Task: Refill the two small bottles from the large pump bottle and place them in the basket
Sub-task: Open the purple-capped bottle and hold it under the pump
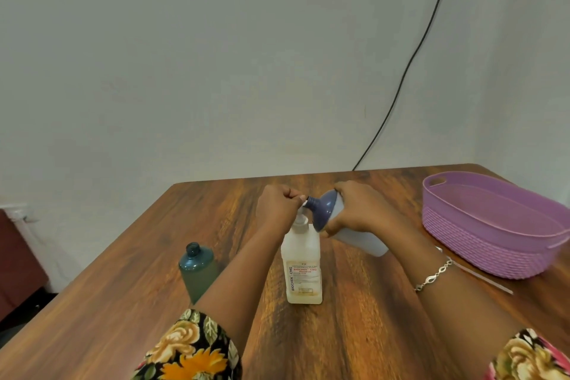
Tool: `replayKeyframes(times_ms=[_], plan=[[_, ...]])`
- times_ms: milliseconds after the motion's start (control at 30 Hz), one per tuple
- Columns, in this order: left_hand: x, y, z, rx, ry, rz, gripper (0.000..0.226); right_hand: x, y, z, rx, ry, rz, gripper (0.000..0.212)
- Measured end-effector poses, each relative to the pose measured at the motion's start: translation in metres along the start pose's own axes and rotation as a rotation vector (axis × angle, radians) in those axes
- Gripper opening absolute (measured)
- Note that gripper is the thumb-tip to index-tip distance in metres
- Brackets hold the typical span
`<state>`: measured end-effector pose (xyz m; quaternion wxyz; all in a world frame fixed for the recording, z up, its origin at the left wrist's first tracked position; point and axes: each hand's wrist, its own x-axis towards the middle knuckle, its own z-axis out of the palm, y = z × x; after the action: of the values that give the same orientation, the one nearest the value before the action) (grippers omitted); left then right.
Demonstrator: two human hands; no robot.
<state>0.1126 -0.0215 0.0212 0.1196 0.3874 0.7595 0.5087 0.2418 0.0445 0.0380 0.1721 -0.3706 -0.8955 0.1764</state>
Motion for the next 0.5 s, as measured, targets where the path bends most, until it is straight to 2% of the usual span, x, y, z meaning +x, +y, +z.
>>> replayKeyframes(times_ms=[233,500], plan=[[0.003,-0.006,0.001,0.057,-0.005,0.035,0.028,0.000,-0.004,0.002,-0.080,-0.011,0.018,0.063],[0.005,-0.002,0.000,0.095,0.001,0.066,0.025,-0.002,-0.003,-0.003,0.012,-0.006,-0.001,0.053]])
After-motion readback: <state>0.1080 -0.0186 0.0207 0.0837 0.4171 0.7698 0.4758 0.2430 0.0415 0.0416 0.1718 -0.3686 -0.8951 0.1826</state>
